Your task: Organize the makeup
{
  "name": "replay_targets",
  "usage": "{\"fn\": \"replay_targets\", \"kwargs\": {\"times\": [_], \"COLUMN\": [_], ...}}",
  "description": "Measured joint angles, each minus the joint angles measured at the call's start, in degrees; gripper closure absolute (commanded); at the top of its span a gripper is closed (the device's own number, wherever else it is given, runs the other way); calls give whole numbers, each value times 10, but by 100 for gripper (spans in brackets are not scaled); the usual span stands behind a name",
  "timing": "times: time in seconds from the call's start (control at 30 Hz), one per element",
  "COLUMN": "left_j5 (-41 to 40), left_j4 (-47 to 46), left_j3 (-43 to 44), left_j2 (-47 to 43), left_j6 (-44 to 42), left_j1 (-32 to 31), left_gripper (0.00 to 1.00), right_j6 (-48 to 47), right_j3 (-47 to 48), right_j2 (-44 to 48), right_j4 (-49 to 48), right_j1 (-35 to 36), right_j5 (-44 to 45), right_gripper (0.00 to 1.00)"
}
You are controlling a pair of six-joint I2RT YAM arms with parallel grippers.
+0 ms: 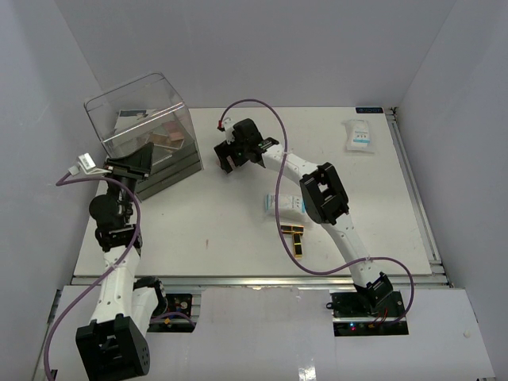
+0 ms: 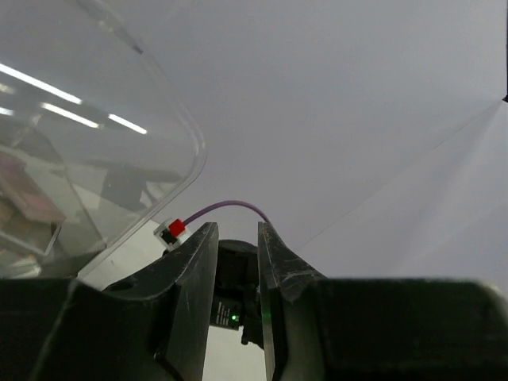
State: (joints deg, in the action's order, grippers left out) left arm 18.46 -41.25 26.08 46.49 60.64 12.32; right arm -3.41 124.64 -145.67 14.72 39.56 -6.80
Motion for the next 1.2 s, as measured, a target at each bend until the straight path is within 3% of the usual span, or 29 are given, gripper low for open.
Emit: {"fn": "replay_targets", "kwargs": {"times": [0.63, 0.87, 1.2], "left_j5": [-27, -32, -40], "left_j4": [118, 124, 130], "left_j3": [-70, -70, -86], "left_j2": [20, 22, 8], "left_j6": [47, 50, 58], "left_j1": [-17, -20, -20], "left_gripper": [57, 48, 44], "right_j6": [48, 73, 47], "right_j3": [-53, -55, -54], "right_j2": [29, 36, 35], "right_j4": [-20, -15, -9], "right_j1": [7, 12, 45], "right_j5": [-26, -38, 54], "right_gripper": [10, 10, 9]}}
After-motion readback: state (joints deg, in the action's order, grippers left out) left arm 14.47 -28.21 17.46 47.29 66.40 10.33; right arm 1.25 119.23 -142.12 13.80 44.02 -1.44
